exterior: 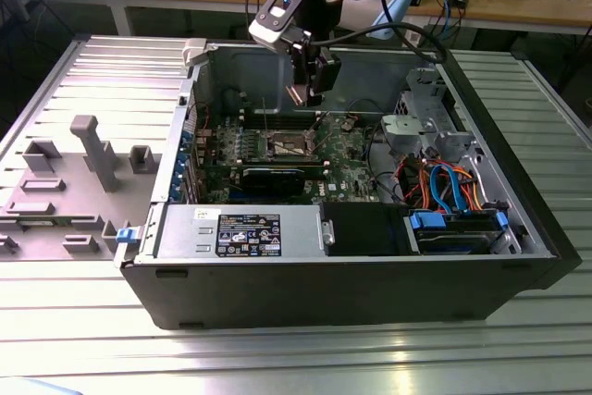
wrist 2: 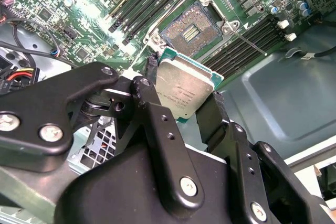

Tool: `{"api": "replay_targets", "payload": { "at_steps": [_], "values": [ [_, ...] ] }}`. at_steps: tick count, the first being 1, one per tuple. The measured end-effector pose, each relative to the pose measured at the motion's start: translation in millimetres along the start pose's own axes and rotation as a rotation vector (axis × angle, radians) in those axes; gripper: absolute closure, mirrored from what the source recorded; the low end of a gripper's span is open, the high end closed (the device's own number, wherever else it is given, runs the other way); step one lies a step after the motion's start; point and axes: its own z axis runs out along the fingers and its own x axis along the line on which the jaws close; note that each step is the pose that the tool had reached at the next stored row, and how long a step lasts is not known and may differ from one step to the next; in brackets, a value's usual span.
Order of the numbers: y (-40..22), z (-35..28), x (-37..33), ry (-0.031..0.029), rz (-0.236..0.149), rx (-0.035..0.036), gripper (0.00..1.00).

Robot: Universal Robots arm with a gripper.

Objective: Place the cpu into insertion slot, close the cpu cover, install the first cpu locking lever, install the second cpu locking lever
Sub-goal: 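Place the cpu into insertion slot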

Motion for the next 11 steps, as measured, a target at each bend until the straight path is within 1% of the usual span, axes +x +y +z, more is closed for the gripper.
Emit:
{"api": "replay_targets", "payload": {
  "at_steps": [11],
  "values": [
    [0.0,0.0,0.0,-0.0005,0.012,-0.0002,0.45]
  ]
}}
